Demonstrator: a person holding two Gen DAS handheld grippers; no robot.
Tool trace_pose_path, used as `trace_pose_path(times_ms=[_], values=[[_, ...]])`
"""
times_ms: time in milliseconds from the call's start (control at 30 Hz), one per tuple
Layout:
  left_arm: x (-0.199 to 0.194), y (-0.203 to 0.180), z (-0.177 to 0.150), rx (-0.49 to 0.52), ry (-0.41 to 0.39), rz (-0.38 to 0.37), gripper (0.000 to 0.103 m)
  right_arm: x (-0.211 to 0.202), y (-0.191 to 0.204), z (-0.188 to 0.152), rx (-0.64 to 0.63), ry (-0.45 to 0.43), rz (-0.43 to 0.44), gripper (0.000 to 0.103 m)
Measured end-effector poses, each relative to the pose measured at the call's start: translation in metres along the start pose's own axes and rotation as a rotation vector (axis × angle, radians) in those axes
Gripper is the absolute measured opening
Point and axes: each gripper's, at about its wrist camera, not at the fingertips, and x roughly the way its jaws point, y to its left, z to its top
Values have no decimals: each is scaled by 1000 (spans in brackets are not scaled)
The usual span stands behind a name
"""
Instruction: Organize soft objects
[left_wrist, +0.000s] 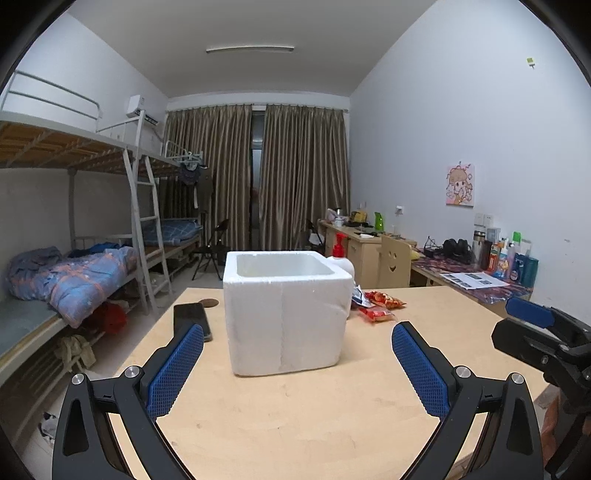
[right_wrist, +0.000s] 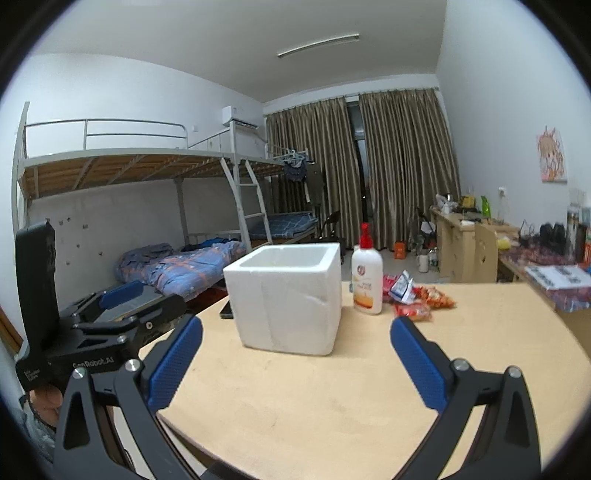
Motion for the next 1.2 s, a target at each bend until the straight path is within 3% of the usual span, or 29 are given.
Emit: trace_pose_path(times_ms=[567, 1200], values=[[-48, -7, -22, 20, -39, -6, 102, -31, 31, -16, -34, 12, -15, 103], [-37, -15, -24, 32, -16, -6, 102, -25, 16, -20, -11, 15, -41, 103]])
